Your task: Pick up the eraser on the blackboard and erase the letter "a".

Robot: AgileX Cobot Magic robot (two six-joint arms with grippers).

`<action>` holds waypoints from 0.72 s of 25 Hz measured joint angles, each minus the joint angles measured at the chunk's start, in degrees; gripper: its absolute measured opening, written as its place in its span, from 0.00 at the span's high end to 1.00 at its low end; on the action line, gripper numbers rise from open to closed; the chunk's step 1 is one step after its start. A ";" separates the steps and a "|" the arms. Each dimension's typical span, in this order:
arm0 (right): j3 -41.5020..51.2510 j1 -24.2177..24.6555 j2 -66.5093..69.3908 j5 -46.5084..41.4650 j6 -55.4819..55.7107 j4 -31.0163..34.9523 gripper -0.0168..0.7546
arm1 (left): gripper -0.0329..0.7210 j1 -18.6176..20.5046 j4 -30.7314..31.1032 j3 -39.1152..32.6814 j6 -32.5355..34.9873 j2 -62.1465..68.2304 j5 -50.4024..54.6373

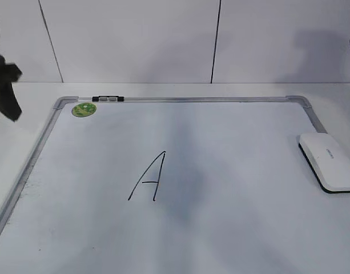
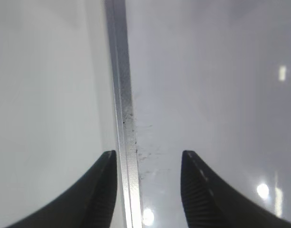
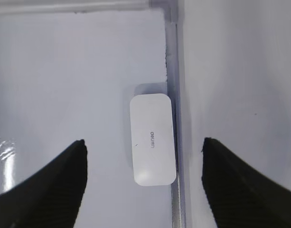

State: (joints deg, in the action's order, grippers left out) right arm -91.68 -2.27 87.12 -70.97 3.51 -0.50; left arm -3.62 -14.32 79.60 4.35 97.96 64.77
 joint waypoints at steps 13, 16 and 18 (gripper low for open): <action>16.53 -2.36 -29.30 -1.09 4.16 -0.92 0.21 | 0.51 -0.12 -0.62 8.51 -1.99 -25.04 6.57; 20.47 -6.55 -33.47 -1.20 4.76 -0.92 0.21 | 0.51 -0.12 -0.71 8.51 -2.10 -30.92 7.14; 22.67 -9.31 -36.05 -1.28 5.04 -0.92 0.21 | 0.51 -0.12 -0.97 8.51 -2.37 -34.99 7.51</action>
State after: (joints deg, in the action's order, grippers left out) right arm -69.01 -11.58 51.08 -72.24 8.55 -1.42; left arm -3.73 -15.29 88.11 1.98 62.97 72.29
